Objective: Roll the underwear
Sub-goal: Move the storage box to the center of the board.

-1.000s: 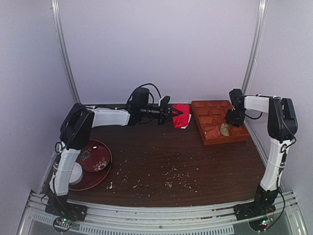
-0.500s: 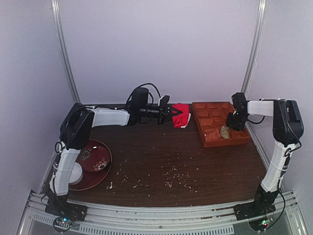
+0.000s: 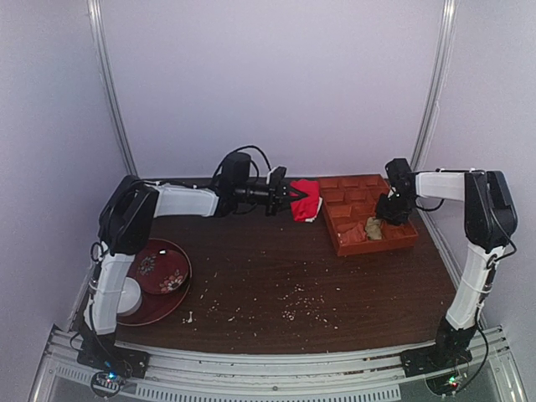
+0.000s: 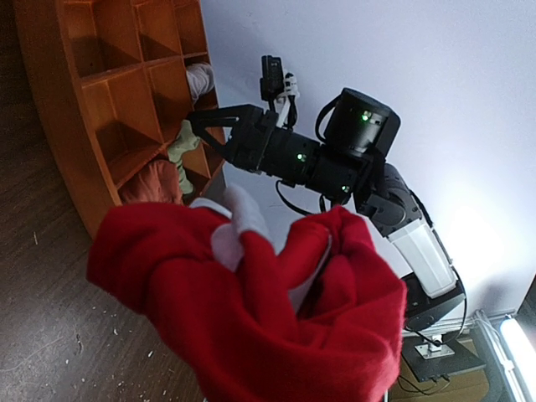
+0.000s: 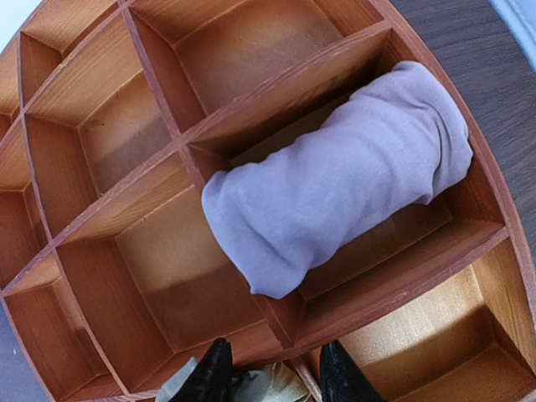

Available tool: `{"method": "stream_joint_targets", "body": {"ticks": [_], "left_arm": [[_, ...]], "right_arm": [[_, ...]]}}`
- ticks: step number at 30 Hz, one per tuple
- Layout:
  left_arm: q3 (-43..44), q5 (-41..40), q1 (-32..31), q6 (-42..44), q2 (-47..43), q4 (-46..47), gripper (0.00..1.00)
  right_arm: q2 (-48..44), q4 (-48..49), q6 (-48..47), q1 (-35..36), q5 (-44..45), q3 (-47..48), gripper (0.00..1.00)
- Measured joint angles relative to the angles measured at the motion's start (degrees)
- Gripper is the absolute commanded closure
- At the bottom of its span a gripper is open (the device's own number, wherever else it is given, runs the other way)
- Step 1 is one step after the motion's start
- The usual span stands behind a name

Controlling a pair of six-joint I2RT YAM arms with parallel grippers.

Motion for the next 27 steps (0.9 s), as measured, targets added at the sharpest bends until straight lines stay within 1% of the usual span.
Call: {"method": "stream_joint_targets", "body": {"ticks": [11, 21, 25, 27], "left_arm": [[-6.27, -0.07, 2.62, 0.5, -5.86, 0.63, 1.0], [-13.57, -0.31, 4.61, 2.89, -12.22, -0.44, 1.0], [-15.5, -0.44, 5.46, 4.68, -14.05, -2.51, 1.0], [-15.96, -0.59, 5.86, 6.38, -15.28, -5.16, 1.0]], "right_arm": [[-0.33, -0.42, 3.63, 9.64, -0.81, -0.26, 0.65], [-2.56, 3.17, 12.57, 21.44, -0.81, -4.48, 0.64], [-2.54, 4.09, 16.46, 25.73, -0.85, -4.63, 0.59], [-2.54, 4.57, 18.36, 27.17, -0.85, -4.61, 0.58]]}}
